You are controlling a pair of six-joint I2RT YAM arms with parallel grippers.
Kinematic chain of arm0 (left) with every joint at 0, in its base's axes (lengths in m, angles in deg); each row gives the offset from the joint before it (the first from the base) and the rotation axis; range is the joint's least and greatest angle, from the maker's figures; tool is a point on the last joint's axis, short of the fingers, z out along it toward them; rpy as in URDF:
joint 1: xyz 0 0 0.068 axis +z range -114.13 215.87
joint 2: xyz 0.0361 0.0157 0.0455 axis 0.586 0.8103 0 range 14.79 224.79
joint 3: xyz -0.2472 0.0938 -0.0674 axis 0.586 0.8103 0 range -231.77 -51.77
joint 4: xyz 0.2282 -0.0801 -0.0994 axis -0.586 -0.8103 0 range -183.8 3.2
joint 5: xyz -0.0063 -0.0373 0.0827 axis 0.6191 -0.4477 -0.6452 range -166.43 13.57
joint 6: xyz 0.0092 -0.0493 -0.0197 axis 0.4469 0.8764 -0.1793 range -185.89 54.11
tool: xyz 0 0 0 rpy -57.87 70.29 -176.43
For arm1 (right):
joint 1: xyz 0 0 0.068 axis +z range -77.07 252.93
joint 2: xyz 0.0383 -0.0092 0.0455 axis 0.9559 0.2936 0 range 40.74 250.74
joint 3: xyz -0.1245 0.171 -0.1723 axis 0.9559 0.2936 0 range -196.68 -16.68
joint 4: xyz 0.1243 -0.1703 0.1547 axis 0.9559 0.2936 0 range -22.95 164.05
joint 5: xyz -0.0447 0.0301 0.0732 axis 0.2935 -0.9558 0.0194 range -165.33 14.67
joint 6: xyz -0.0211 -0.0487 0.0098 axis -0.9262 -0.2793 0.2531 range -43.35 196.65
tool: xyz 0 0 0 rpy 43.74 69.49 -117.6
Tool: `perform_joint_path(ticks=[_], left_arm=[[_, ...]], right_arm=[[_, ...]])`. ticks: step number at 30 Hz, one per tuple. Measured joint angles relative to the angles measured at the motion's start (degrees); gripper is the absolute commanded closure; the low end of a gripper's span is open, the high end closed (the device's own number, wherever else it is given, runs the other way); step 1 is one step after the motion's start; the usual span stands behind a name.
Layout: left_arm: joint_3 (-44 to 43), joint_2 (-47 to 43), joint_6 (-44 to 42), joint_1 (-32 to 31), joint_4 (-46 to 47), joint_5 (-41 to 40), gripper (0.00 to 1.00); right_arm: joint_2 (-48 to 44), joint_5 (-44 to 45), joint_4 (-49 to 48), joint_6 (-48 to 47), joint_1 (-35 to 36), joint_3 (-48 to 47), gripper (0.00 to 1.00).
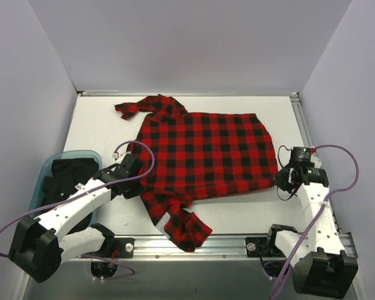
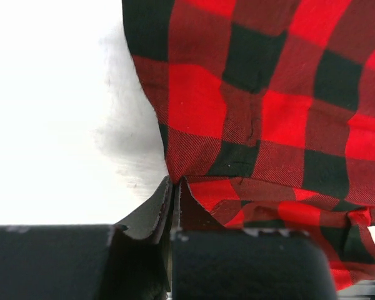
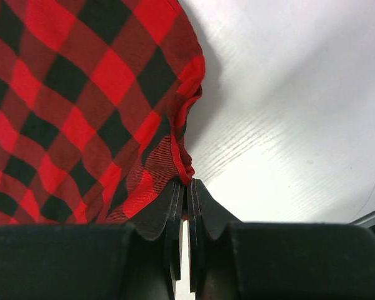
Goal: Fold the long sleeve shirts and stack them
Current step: Fold the shirt
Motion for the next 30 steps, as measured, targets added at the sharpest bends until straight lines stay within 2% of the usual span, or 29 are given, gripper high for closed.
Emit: perform_joint_path(ticks=[10,24,26,30], left_arm=[[-11.1,10.4,-6.5,5.4,-0.7,0.1,0.93],[-18.5,23.6,-12.0,8.7,0.1,2.1,0.88],[-19.3,25.3,-12.4,8.8,0.5,2.3,0.86],[-20.0,27.8,-13.0,9.2,1.4,2.5,0.74]], right_arm=[[14.0,-0.4,-0.5,-3.0,0.6,-8.7,1.00],[30.7,-1.4,-2.9,-4.3,1.2,-16.4,0.93],[32.9,-1.4,-3.1,-4.3,1.2,-17.7,0.89],[37.0,-1.2,-3.7,-4.8,1.2,-19.7,0.80]])
